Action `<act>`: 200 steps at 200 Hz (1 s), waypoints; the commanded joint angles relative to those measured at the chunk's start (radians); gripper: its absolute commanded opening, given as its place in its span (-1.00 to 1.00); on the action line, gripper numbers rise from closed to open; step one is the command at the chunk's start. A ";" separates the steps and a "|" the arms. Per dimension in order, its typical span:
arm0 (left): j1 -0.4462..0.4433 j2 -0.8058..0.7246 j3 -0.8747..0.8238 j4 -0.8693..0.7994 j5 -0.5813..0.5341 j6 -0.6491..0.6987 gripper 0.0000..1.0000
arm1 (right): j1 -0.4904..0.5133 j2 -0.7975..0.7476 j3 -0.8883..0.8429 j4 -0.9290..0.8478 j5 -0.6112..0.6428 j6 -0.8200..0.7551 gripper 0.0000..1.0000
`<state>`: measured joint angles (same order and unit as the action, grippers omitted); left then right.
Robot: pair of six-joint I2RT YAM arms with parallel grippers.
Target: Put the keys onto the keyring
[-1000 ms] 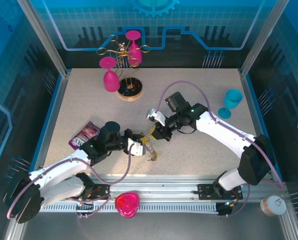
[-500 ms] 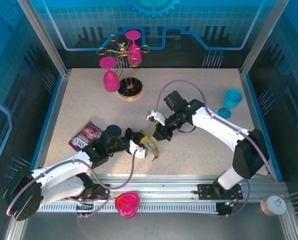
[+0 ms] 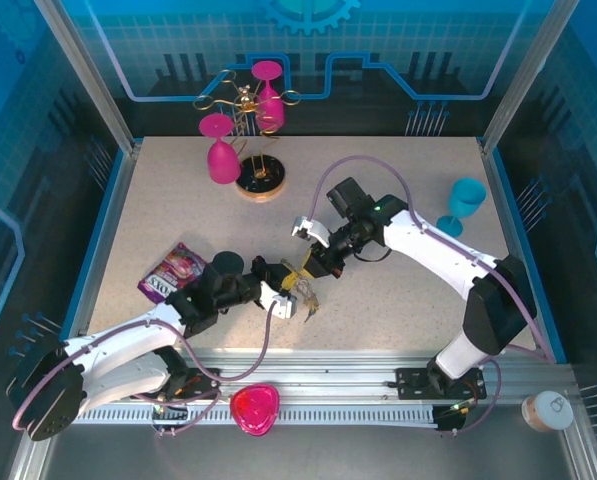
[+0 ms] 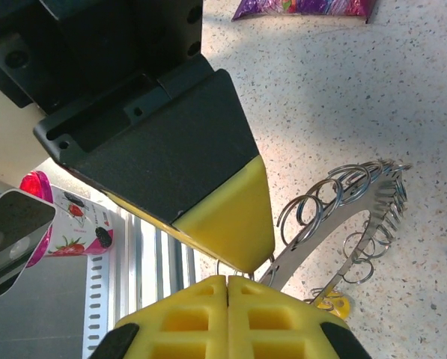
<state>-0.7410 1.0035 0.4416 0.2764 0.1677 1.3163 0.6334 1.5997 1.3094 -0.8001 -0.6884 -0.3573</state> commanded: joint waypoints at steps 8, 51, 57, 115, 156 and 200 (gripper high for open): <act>-0.006 0.003 -0.003 0.053 0.001 0.018 -1.00 | -0.001 0.018 0.031 -0.017 -0.010 0.007 -1.00; -0.008 -0.003 -0.007 0.059 0.001 0.015 -1.00 | -0.002 0.023 0.034 -0.006 0.044 0.024 -1.00; -0.008 -0.005 -0.007 0.059 0.001 0.015 -1.00 | -0.001 0.024 0.034 -0.004 0.053 0.027 -1.00; -0.008 -0.005 -0.009 0.089 0.001 -0.044 -1.00 | -0.001 0.025 0.023 0.021 0.106 0.050 -1.00; -0.008 -0.011 -0.015 0.114 0.022 -0.114 -1.00 | -0.005 0.022 0.022 0.056 0.118 0.077 -1.00; -0.008 -0.017 -0.017 0.157 0.042 -0.226 -1.00 | -0.007 0.015 0.004 0.086 0.138 0.095 -0.69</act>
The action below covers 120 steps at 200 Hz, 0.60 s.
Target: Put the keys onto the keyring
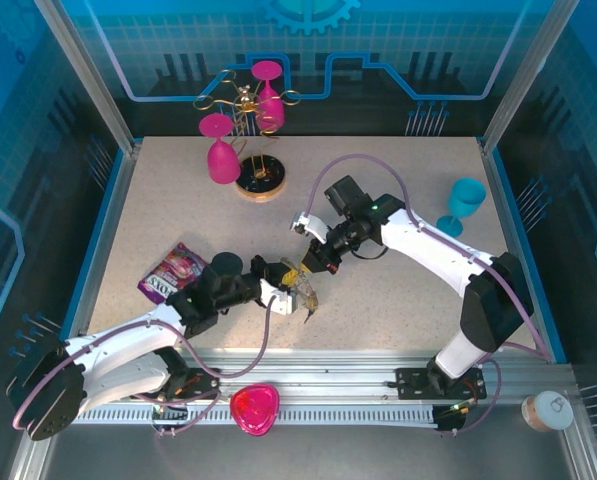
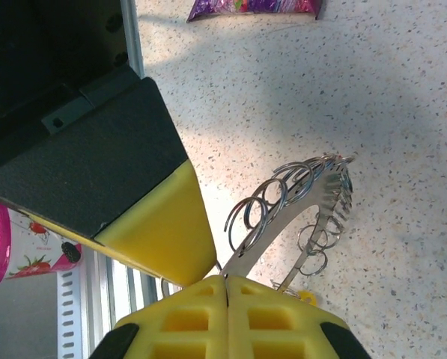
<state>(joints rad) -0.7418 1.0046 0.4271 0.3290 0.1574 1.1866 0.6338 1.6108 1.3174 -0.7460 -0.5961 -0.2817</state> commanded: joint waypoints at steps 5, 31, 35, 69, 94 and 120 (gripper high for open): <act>-0.006 -0.018 -0.002 0.107 0.055 -0.111 -1.00 | -0.009 -0.002 -0.007 0.036 0.044 0.021 -0.62; 0.000 -0.018 0.000 0.141 0.067 -0.239 -1.00 | -0.028 -0.058 -0.037 0.077 0.047 0.054 -0.25; 0.002 -0.020 0.001 0.143 0.072 -0.266 -1.00 | -0.033 -0.071 -0.045 0.084 0.051 0.062 -0.20; 0.024 -0.028 -0.003 0.166 0.117 -0.522 -1.00 | -0.076 -0.219 -0.136 0.181 0.137 0.113 0.01; 0.083 -0.030 -0.019 0.214 0.224 -0.740 -1.00 | -0.079 -0.365 -0.286 0.346 0.223 0.097 0.01; 0.135 -0.016 -0.046 0.308 0.313 -0.900 -1.00 | -0.070 -0.491 -0.504 0.604 0.198 0.012 -0.07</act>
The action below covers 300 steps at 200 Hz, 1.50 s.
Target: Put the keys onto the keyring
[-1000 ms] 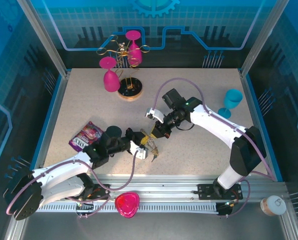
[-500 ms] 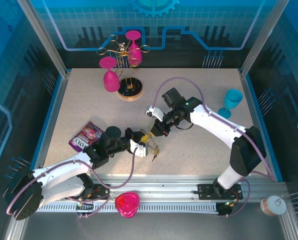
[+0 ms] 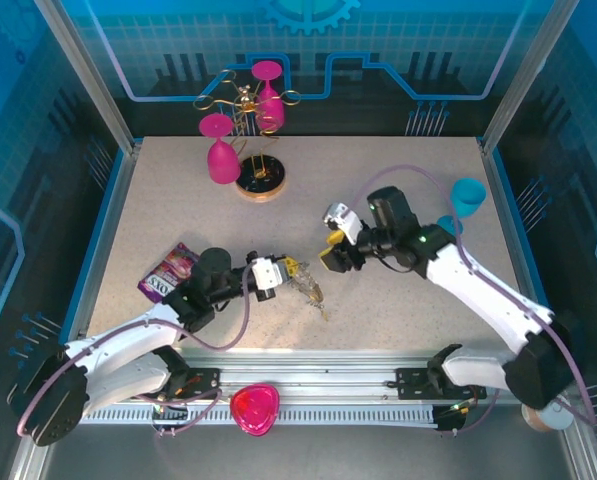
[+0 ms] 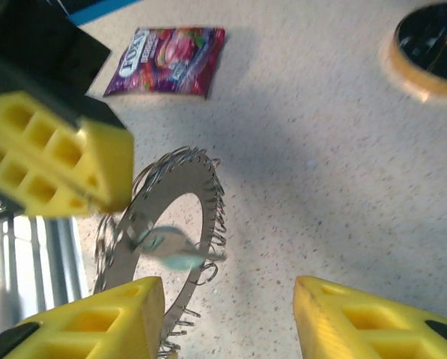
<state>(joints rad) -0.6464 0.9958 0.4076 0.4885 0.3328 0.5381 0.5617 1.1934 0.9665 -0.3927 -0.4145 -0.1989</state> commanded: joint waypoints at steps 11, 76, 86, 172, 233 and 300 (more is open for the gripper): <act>0.052 0.002 -0.043 0.201 0.161 -0.306 -1.00 | 0.013 -0.098 -0.202 0.328 0.012 -0.112 -0.11; 0.102 0.098 -0.065 0.402 0.277 -0.505 -1.00 | 0.080 -0.063 -0.264 0.512 -0.016 -0.265 -0.19; 0.107 0.104 -0.064 0.413 0.279 -0.522 -1.00 | 0.086 -0.061 -0.269 0.516 -0.039 -0.286 -0.20; 0.108 0.109 -0.053 0.384 0.308 -0.521 -1.00 | 0.110 -0.038 -0.278 0.539 -0.083 -0.316 -0.38; 0.110 0.113 -0.047 0.381 0.313 -0.516 -1.00 | 0.116 -0.041 -0.284 0.539 -0.108 -0.326 -0.56; 0.110 0.117 -0.039 0.380 0.315 -0.518 -1.00 | 0.117 -0.037 -0.279 0.526 -0.129 -0.338 -0.84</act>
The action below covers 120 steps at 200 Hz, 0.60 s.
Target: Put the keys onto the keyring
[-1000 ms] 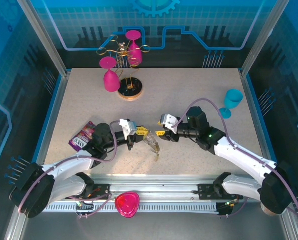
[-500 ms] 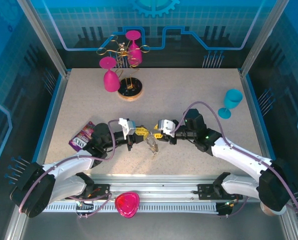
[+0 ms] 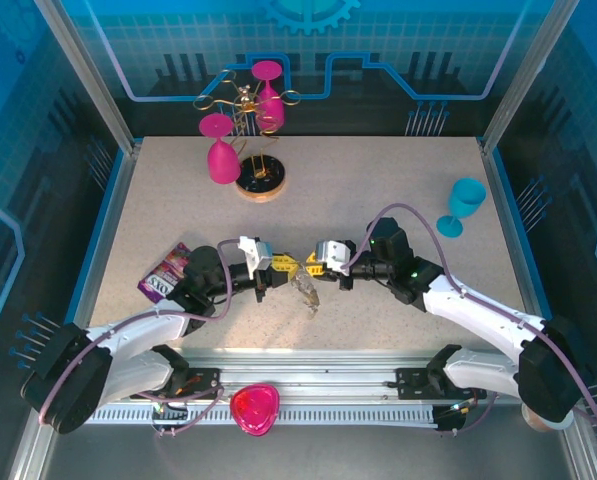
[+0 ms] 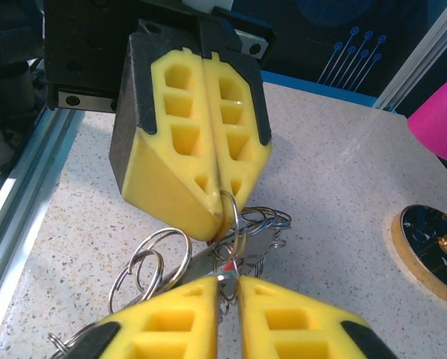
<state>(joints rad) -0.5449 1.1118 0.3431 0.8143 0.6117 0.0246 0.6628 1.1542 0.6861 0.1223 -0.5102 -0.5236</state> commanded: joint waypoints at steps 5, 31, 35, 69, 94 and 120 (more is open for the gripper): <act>0.008 0.001 0.026 0.053 0.036 -0.004 -1.00 | 0.017 0.002 0.000 0.012 -0.035 -0.014 -0.88; 0.009 -0.006 0.028 0.052 0.022 -0.011 -1.00 | 0.027 0.002 -0.003 -0.012 -0.022 -0.043 -0.97; 0.008 -0.006 0.028 0.052 0.018 -0.012 -1.00 | 0.030 0.002 -0.004 -0.015 -0.014 -0.049 -0.98; 0.008 -0.010 0.034 0.059 -0.038 -0.028 -1.00 | 0.081 0.007 -0.006 -0.030 0.077 -0.111 -1.00; 0.008 -0.014 0.036 0.057 -0.074 -0.027 -1.00 | 0.112 0.007 -0.013 -0.037 0.135 -0.148 -0.99; 0.008 -0.016 0.038 0.057 -0.087 -0.015 -1.00 | 0.118 -0.002 -0.017 -0.061 0.160 -0.150 -0.82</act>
<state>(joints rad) -0.5449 1.1126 0.3435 0.8131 0.5892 0.0116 0.7471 1.1545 0.6861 0.1097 -0.3542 -0.6369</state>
